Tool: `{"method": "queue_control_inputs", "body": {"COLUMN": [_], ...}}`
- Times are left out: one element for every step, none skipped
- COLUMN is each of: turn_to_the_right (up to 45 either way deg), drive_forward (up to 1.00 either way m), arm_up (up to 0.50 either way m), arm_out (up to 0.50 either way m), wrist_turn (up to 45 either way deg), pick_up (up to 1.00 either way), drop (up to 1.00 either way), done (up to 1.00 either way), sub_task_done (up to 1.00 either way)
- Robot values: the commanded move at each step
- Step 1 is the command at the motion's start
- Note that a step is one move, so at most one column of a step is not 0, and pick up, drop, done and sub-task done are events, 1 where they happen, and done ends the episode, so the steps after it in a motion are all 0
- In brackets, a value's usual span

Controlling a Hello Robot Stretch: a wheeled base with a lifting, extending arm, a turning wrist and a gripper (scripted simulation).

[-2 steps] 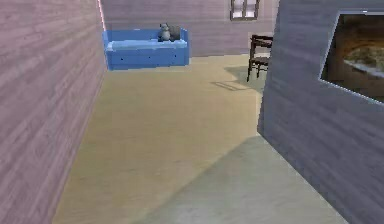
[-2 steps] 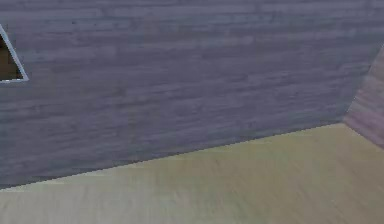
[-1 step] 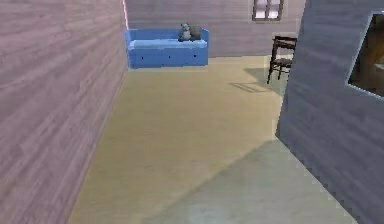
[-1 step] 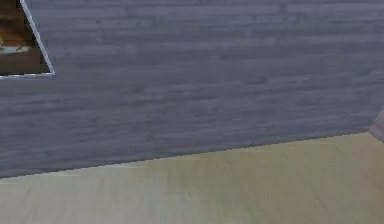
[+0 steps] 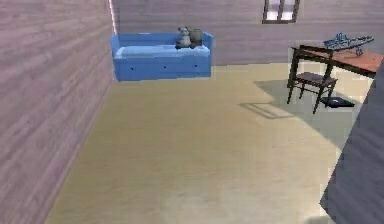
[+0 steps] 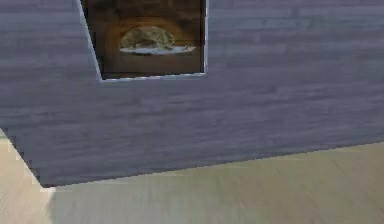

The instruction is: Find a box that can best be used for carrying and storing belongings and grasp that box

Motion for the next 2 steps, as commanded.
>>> {"method": "queue_control_inputs", "body": {"turn_to_the_right": [0.0,0.0], "drive_forward": [1.0,1.0], "arm_up": [0.0,0.0], "arm_out": [0.0,0.0], "wrist_turn": [0.0,0.0], "pick_up": [0.0,0.0], "drop": [0.0,0.0], "done": [0.0,0.0], "sub_task_done": [0.0,0.0]}}
